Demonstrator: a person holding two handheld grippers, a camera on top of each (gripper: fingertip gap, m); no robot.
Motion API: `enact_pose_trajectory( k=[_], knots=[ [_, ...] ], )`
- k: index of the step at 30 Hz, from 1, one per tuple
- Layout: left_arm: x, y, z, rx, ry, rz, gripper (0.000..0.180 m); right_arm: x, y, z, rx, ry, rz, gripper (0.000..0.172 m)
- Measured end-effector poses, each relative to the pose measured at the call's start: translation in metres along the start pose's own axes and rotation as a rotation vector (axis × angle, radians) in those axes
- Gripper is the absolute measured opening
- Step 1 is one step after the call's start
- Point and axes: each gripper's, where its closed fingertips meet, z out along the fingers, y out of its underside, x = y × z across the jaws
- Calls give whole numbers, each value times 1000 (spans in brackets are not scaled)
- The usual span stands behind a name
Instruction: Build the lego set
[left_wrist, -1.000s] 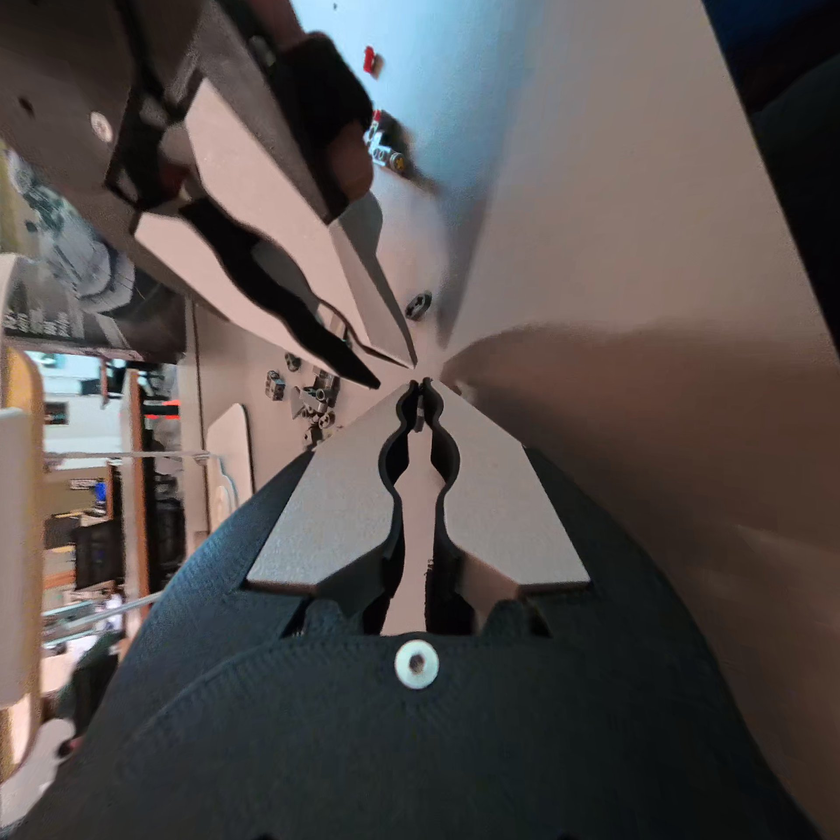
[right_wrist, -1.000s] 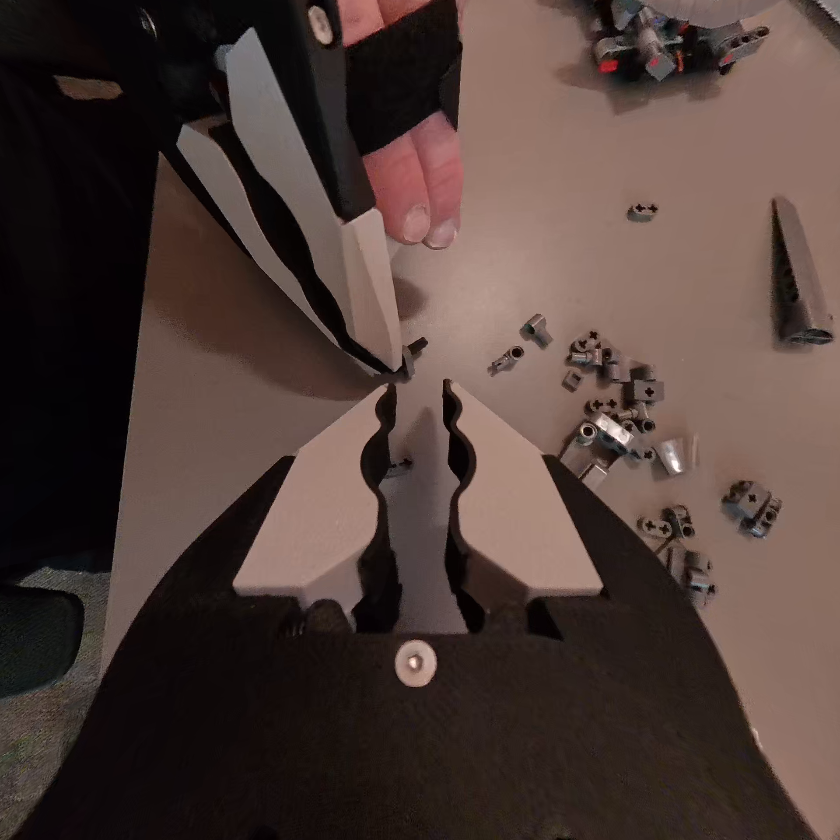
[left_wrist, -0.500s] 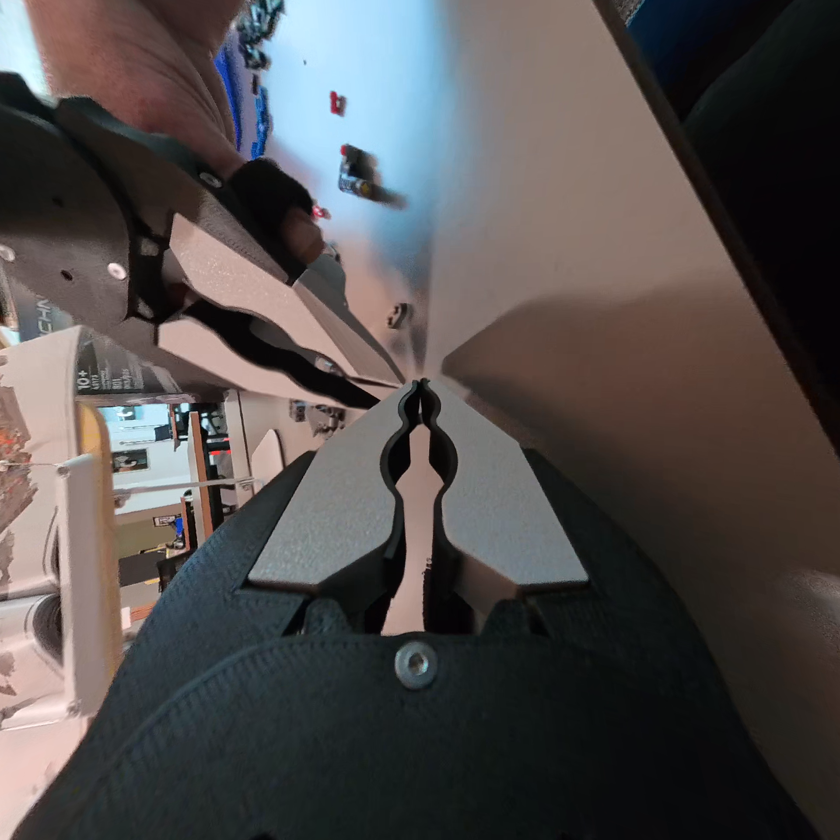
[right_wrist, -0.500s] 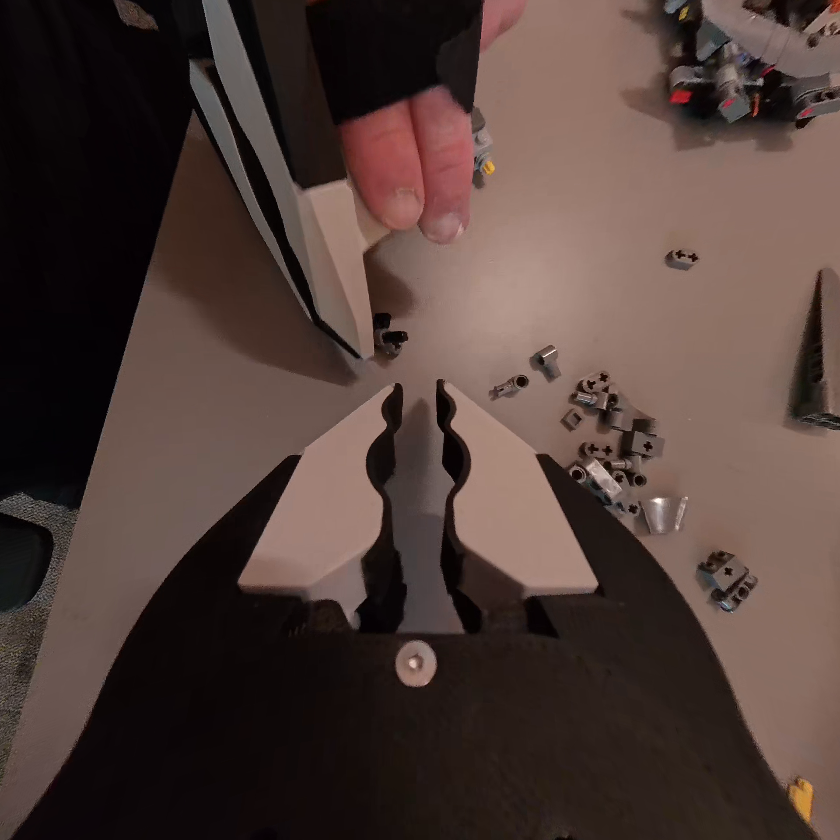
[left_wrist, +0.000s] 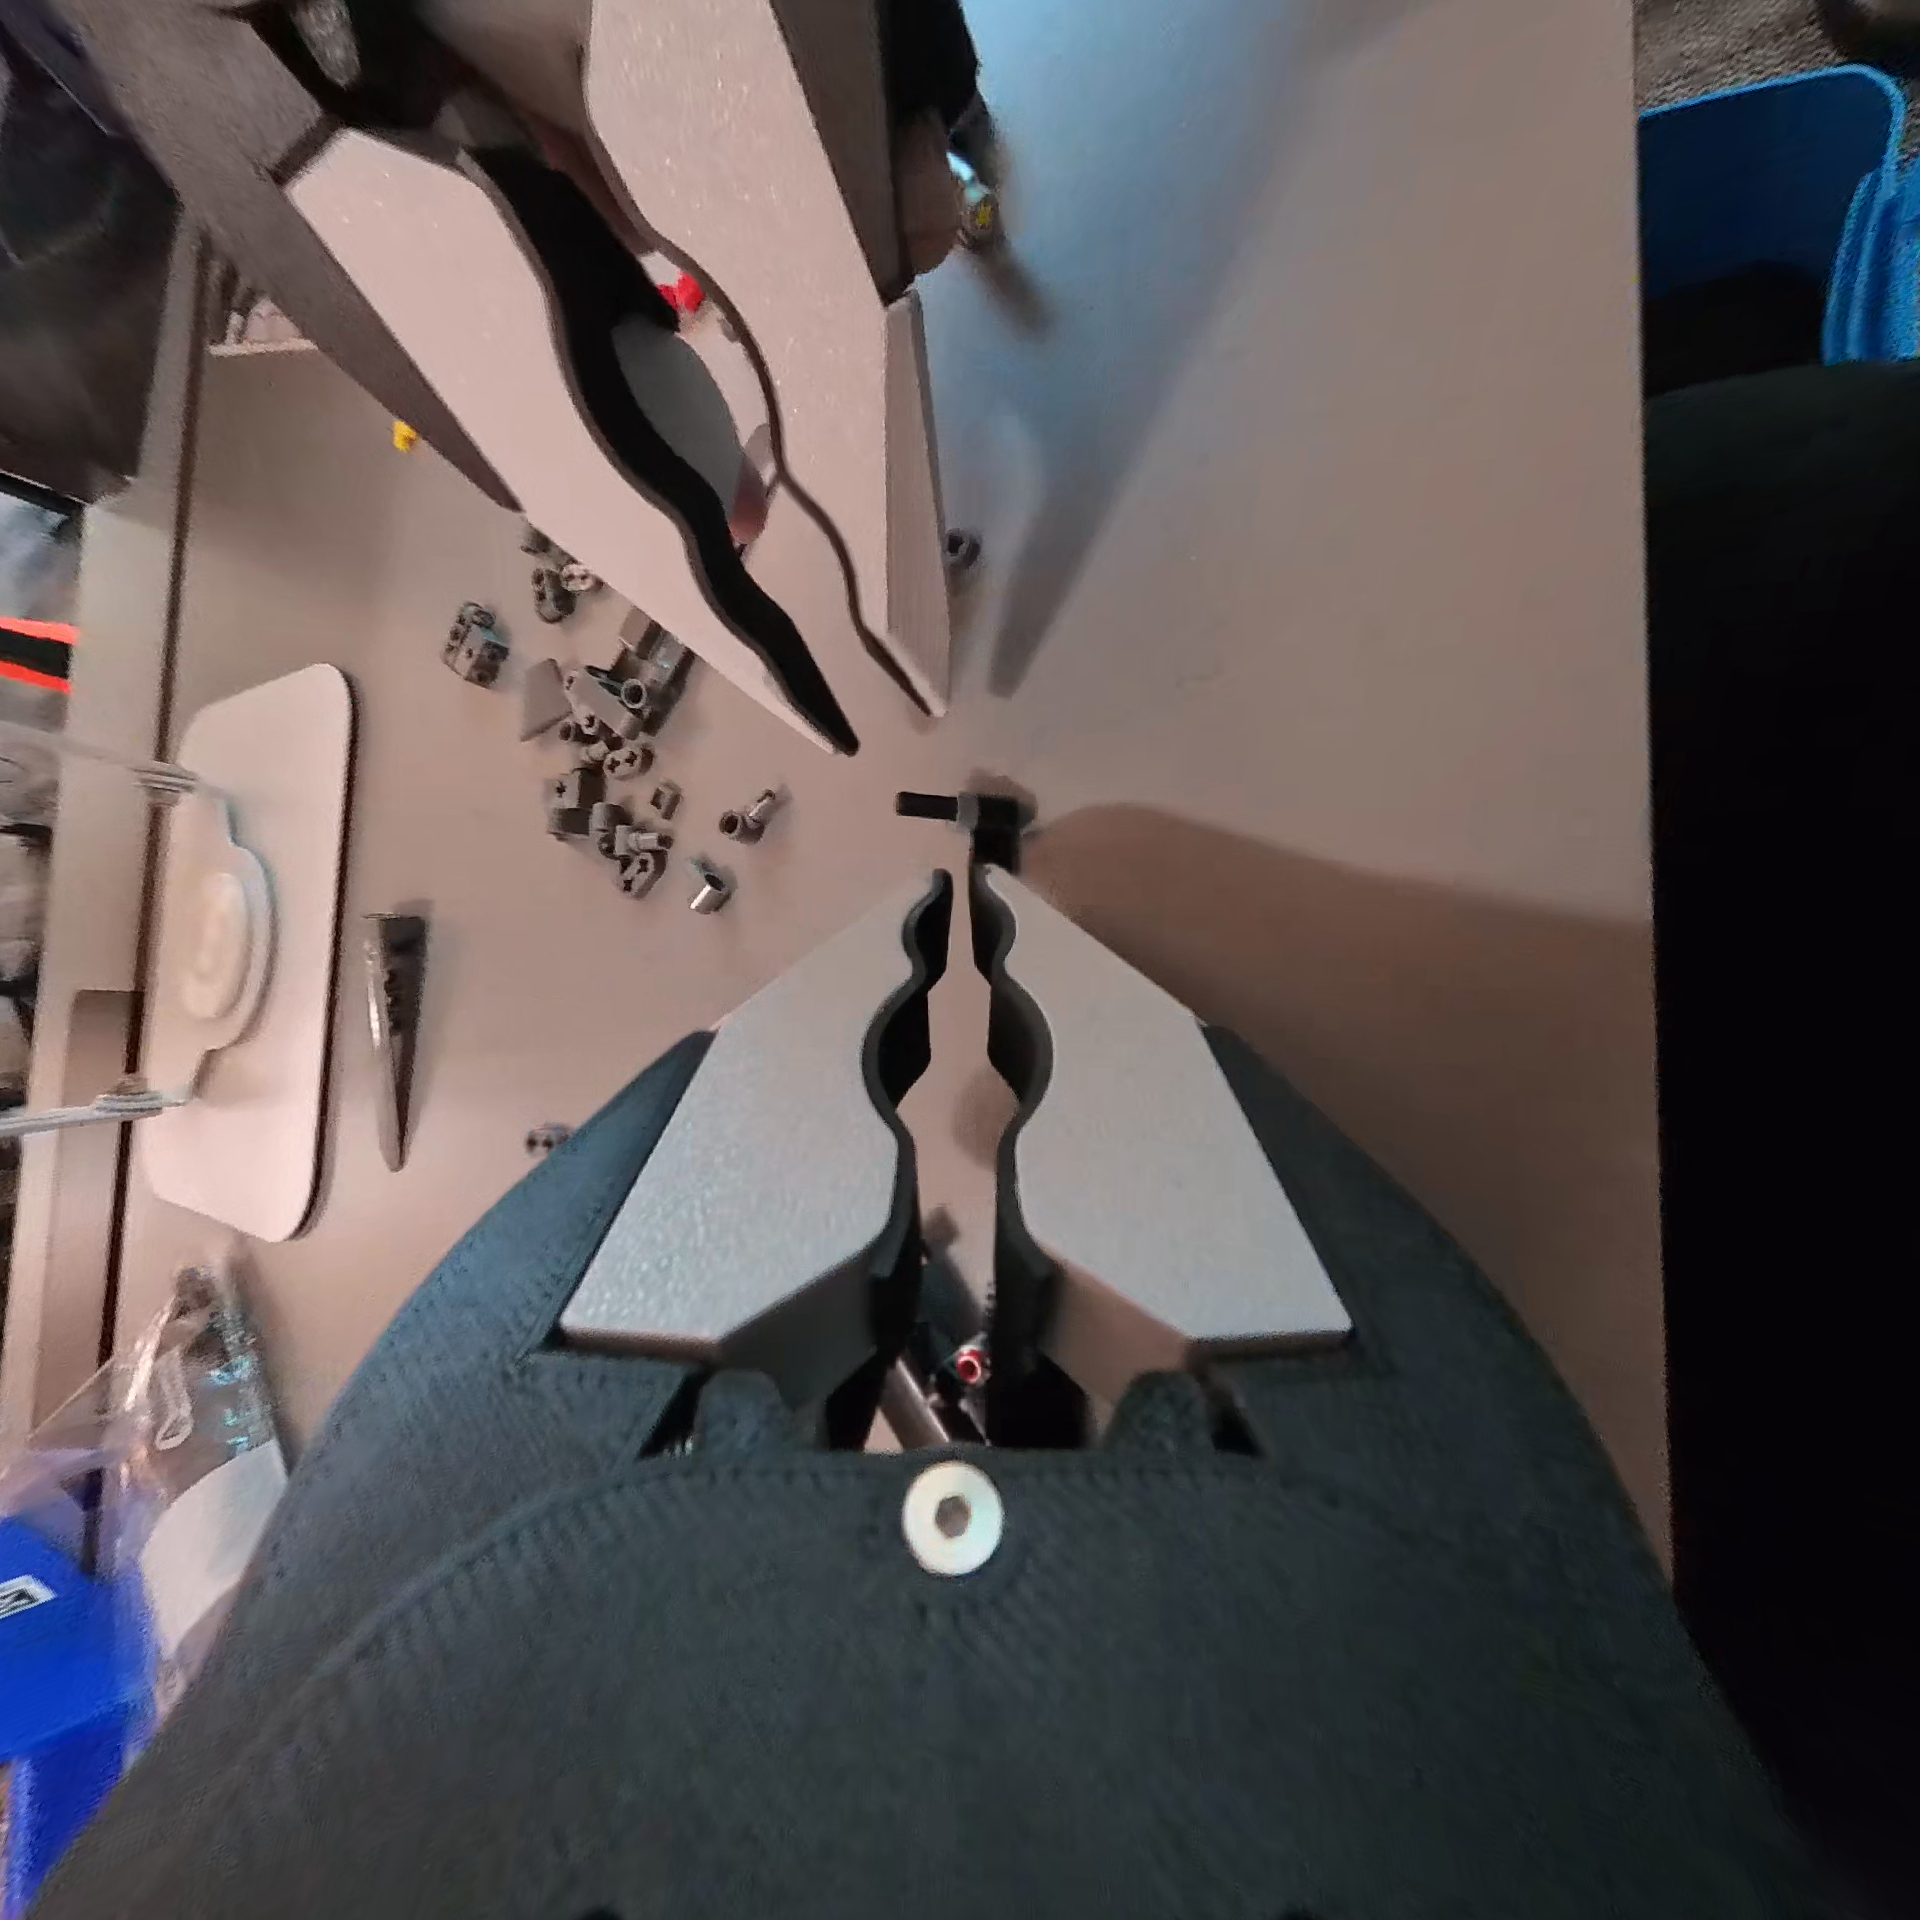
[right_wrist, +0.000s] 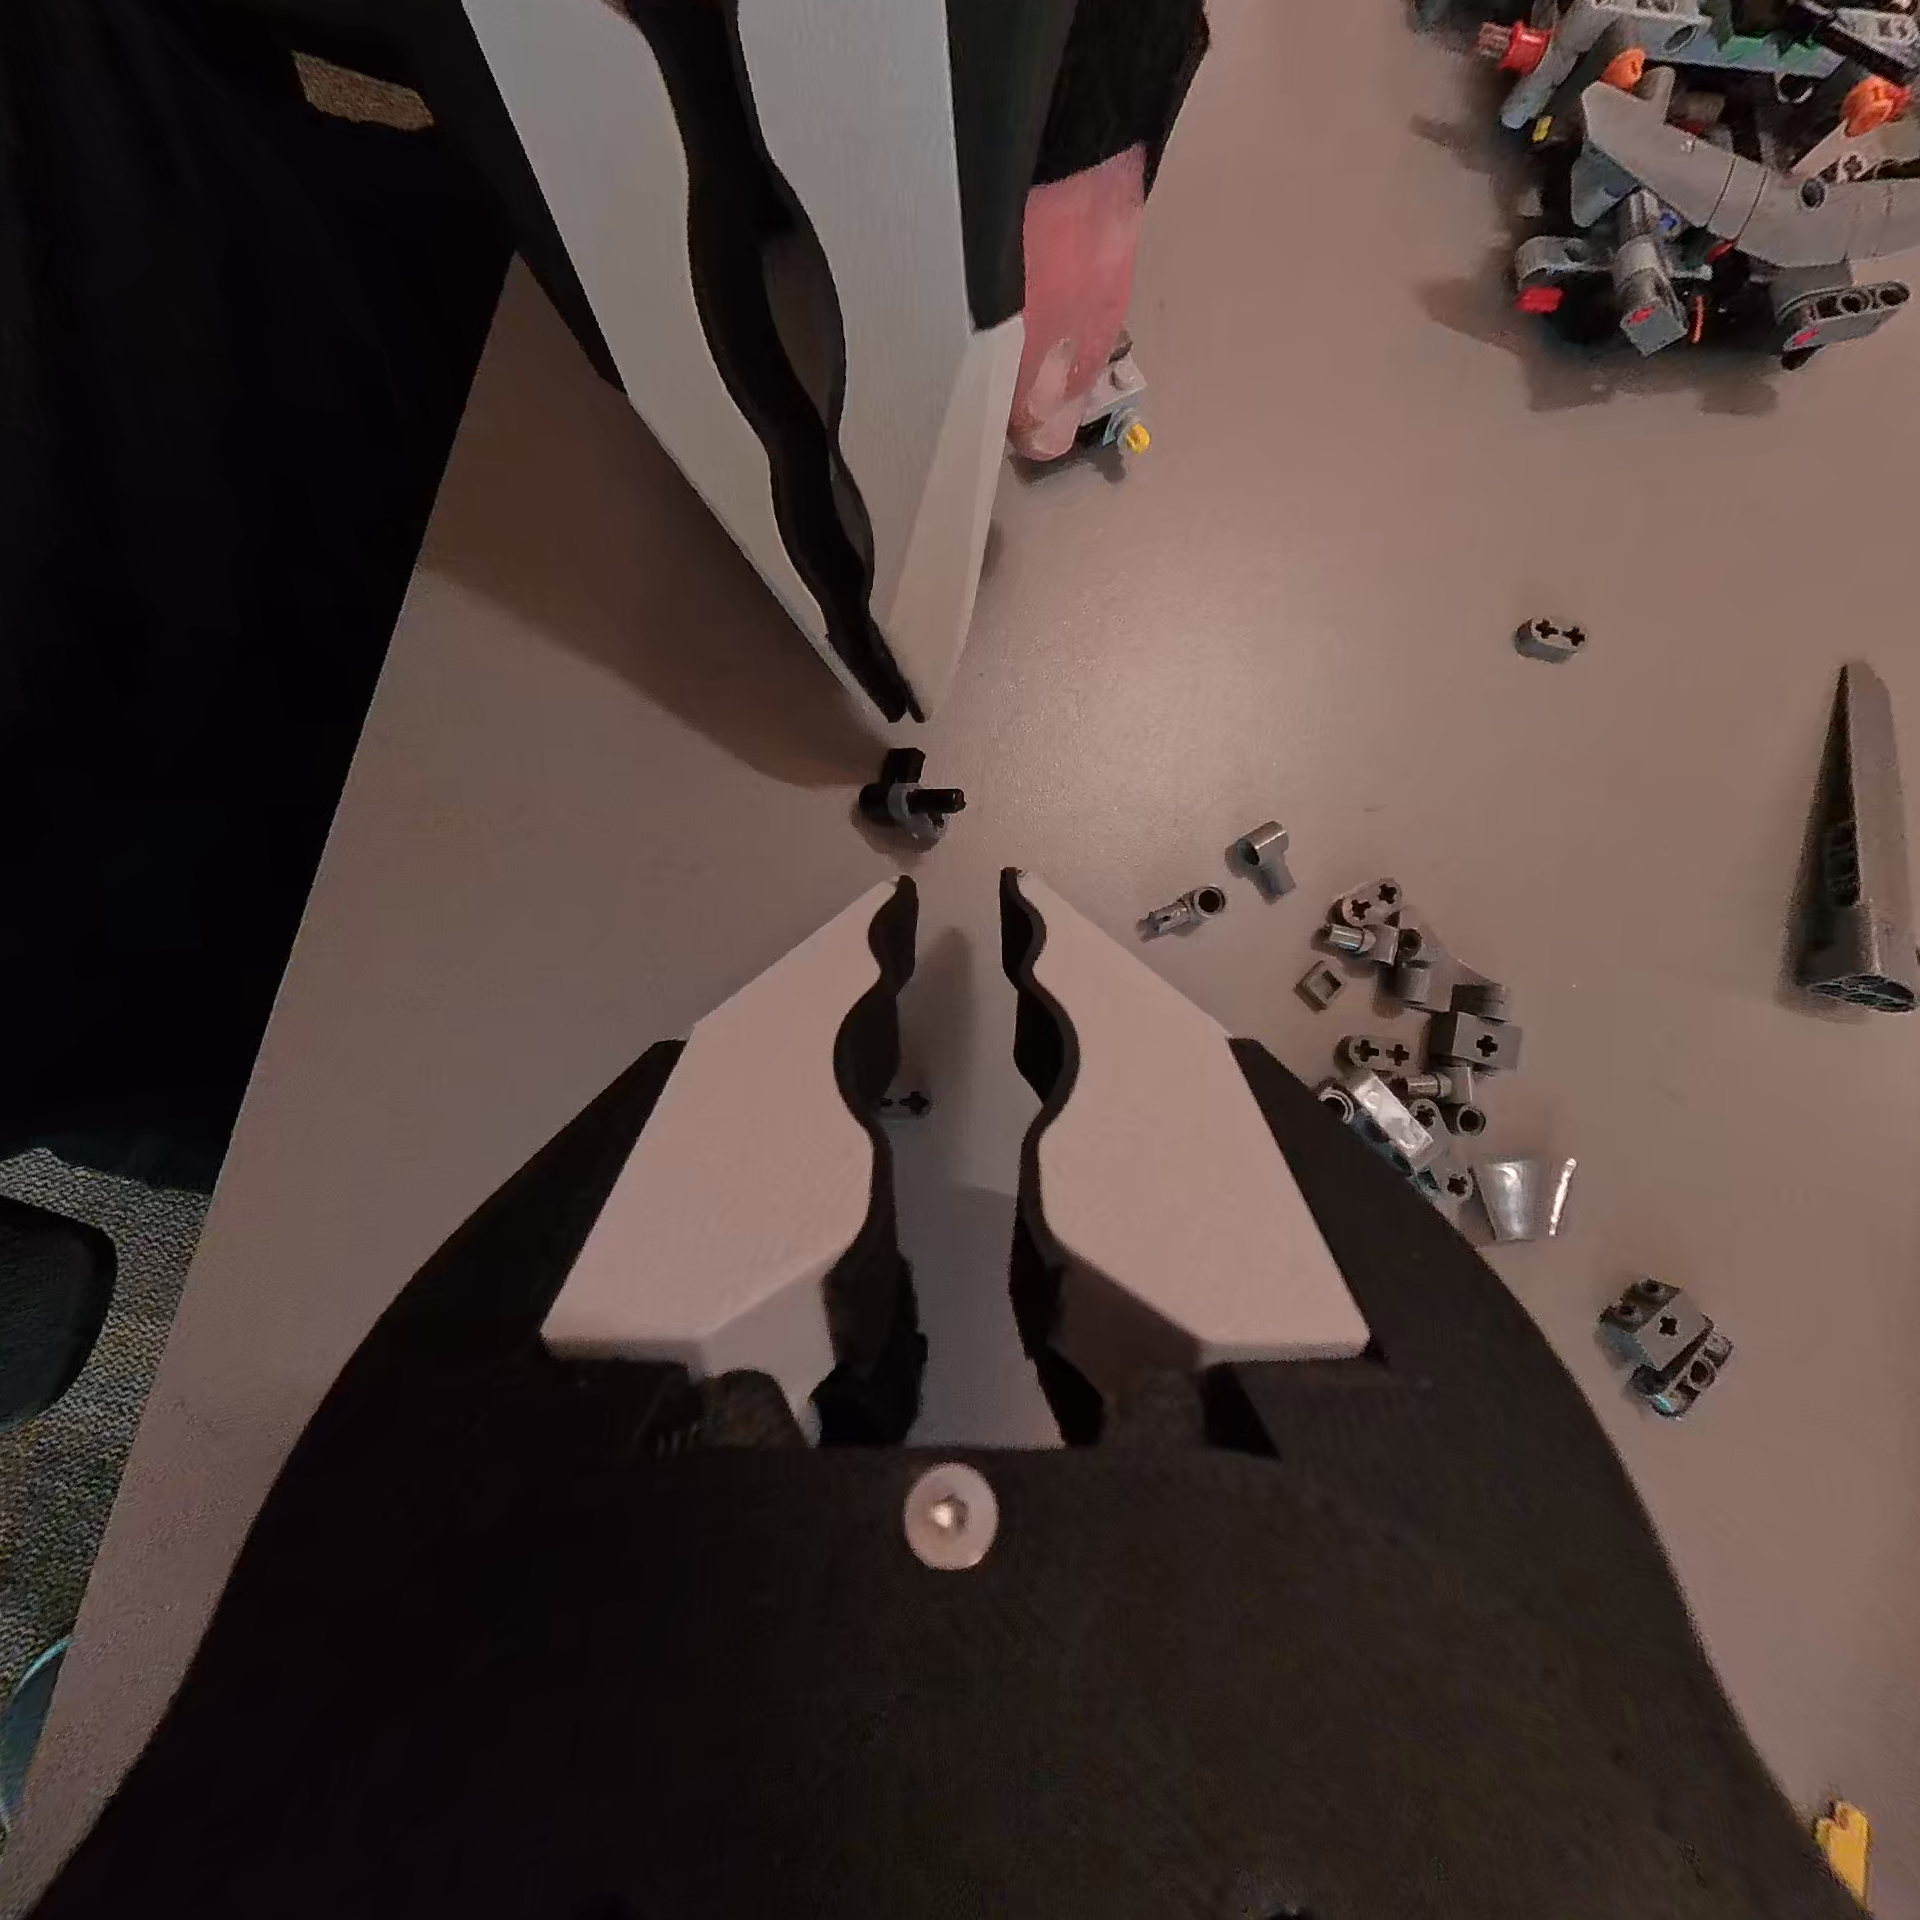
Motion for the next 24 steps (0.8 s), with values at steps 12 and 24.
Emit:
enact_pose_trajectory(
  k=[12,24],
  knots=[
    [0,5,13,-25,-19,38,0,1,-12,8,43,-61,11,16],
    [0,3,16,-24,-30,55,0,-4,-4,5,0,-69,-23,11]
  ],
)
